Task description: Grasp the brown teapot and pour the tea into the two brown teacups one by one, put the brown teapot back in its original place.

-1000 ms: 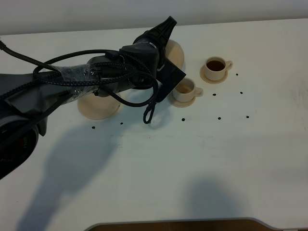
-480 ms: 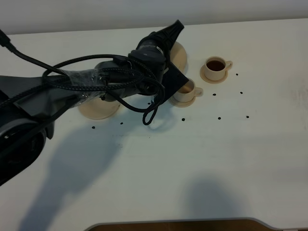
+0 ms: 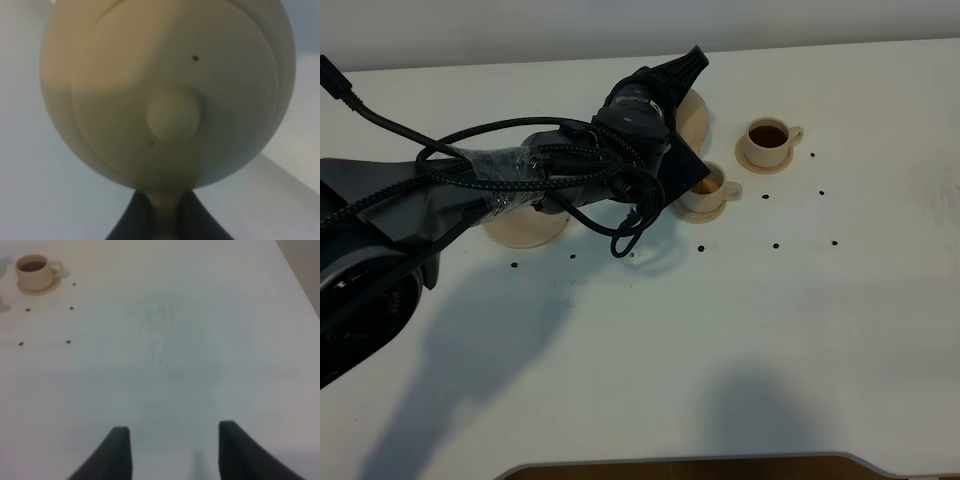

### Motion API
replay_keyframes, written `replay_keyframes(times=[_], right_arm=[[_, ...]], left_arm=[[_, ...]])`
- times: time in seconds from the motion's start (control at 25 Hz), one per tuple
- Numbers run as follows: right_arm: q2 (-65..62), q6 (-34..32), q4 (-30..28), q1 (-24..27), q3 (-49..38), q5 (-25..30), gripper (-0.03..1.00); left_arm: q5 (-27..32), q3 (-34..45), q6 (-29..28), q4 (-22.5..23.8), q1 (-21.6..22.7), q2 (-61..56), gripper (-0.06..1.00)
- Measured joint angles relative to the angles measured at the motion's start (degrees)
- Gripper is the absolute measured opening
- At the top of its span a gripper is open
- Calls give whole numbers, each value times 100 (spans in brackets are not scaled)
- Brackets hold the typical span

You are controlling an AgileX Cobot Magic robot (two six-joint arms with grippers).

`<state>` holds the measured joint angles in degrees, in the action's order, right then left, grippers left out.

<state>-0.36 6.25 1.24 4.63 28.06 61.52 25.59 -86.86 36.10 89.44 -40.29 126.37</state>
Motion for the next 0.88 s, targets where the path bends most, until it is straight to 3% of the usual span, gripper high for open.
replay_keyframes(times=[0.32, 0.88], right_arm=[[0, 0, 0, 0, 0, 0, 40], [0, 0, 0, 0, 0, 0, 40]], left_arm=[[79, 0, -210, 507, -75, 0, 13], [69, 0, -271, 753, -75, 0, 13]])
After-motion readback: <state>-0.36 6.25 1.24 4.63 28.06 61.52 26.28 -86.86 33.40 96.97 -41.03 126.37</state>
